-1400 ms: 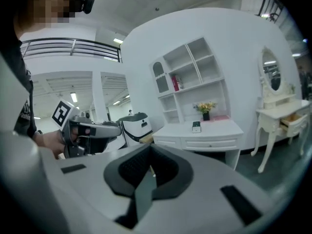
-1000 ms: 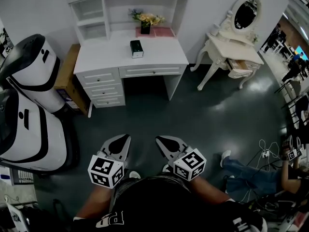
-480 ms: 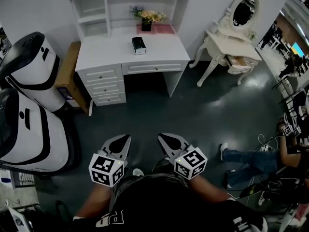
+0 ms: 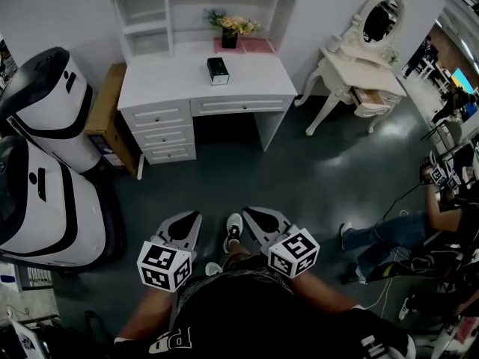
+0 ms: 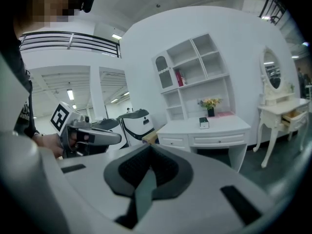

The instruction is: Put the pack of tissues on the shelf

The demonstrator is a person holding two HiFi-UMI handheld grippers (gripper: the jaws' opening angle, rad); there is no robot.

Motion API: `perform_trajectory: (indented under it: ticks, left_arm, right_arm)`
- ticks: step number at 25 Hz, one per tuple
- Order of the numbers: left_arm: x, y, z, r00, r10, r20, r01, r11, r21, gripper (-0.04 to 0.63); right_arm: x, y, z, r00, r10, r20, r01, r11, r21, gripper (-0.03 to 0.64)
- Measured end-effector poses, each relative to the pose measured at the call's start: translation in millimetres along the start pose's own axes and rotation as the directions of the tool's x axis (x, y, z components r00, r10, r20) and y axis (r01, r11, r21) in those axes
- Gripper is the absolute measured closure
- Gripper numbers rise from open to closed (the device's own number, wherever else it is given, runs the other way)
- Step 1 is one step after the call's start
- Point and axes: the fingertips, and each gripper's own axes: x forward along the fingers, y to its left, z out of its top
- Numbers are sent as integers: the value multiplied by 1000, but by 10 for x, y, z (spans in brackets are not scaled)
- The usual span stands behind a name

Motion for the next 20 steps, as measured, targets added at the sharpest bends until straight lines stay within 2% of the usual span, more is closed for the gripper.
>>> perform_trajectory:
  ticks: [12,20]
  left_arm:
    - [310,207,274,1000,4,18,-5,999,35,580]
    - [574,518,460,999,40,19,-40,999,-8,580]
  right_arm:
    - [340,-322,172,1000,5,23,-5,1000,8,607]
    - [683,-634,385,999,25,30,-26,1000,14,607]
